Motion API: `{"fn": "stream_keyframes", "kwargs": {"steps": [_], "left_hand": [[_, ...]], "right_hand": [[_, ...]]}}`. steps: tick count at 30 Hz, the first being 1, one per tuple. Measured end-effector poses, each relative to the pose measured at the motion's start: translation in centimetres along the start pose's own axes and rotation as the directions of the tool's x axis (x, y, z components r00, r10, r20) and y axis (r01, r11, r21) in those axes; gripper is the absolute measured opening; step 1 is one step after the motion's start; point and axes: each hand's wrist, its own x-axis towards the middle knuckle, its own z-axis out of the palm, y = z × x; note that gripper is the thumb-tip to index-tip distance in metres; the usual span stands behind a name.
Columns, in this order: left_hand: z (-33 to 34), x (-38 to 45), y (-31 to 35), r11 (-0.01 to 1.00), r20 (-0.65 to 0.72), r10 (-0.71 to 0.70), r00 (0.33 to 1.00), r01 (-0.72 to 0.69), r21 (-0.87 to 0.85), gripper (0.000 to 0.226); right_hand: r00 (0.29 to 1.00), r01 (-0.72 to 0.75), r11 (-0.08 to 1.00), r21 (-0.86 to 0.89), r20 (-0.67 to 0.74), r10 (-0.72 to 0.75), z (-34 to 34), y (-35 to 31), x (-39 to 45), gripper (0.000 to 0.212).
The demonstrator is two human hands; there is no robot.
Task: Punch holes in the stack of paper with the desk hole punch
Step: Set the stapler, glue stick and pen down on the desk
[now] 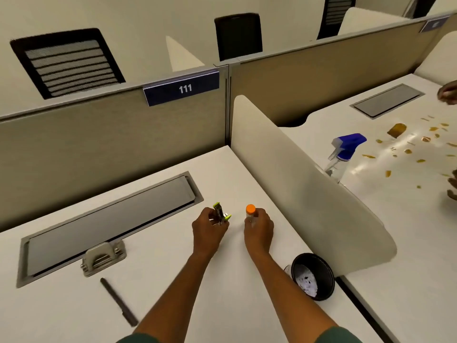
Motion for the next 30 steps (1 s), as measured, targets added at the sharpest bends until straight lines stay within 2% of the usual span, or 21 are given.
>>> {"fn": "stream_keyframes", "kwargs": {"steps": [9,14,19,21,24,30], "left_hand": [[2.3,4.5,-0.3,0.997,0.026,0.064,0.998,-0.063,-0.033,0.030],[2.9,5.7,-0.4,0.987,0.051,0.094,0.994,-0.099,0.124,0.033],[3.2,5.6,-0.6,0.965,-0.008,0.089,0.996,-0.084,0.250,0.014],[3.4,5.6,-0.4,0.955,-0.009,0.098,0.995,-0.091,0.282,0.017],[3.8,5.4,-0.1,0.946,0.009,0.087,0.996,-0.085,0.311,0.035],[4.4,5.4,-0.1,0.934,0.065,0.080,0.995,-0.097,0.344,0.046]], "right_hand": [[0.994,0.011,1.000,-0.012,-0.107,-0.012,1.9,0.0,3.0,0.020],[0.991,0.027,1.000,-0.010,-0.128,-0.028,2.4,0.4,3.0,0.021],[0.991,0.031,0.999,-0.022,-0.130,-0.033,2.5,0.6,3.0,0.022],[0.992,0.022,1.000,-0.021,-0.122,-0.025,2.5,0.7,3.0,0.023],[0.995,0.017,1.000,-0.006,-0.095,-0.017,2.5,0.9,2.8,0.026],[0.999,0.001,0.999,0.036,-0.044,0.001,1.9,1.4,2.4,0.048]]}}
